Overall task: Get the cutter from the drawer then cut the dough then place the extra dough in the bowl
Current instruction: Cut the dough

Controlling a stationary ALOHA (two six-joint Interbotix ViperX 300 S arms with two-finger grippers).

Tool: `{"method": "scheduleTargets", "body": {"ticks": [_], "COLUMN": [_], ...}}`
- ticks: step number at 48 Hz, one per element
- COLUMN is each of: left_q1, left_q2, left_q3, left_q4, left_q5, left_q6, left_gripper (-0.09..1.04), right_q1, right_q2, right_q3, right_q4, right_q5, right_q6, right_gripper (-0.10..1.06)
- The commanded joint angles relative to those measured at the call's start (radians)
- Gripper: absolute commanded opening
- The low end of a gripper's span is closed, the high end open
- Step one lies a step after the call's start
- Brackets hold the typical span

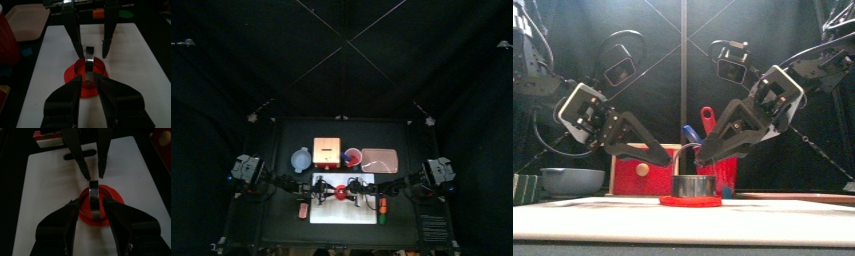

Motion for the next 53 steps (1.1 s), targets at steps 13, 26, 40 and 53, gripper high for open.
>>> {"method": "scheduleTargets", "body": {"ticks": [13, 26, 40, 53], "left_q1": [0.005, 0.005, 0.008, 0.009], "left_q2": [0.046, 0.058, 0.058, 0.057], "left_q3": [-0.054, -0.052, -0.054, -0.055], "left_q4": [-0.032, -0.034, -0.034, -0.034], "left_q5": [0.052, 0.054, 0.075, 0.097], "left_q6": [0.005, 0.003, 0.002, 0.002], "left_gripper": [0.51, 0.51, 0.51, 0.51], "right_q1": [-0.009, -0.011, -0.012, -0.026], "right_q2": [-0.031, -0.029, -0.031, -0.048], "right_q3": [-0.017, -0.023, -0.035, -0.046], "right_q4": [-0.003, -0.011, -0.029, -0.029], "right_q5": [-0.003, -0.003, 0.005, 0.005], "right_q6": [-0.002, -0.003, -0.002, -0.003], "right_gripper": [0.74, 0.65, 0.53, 0.53]}}
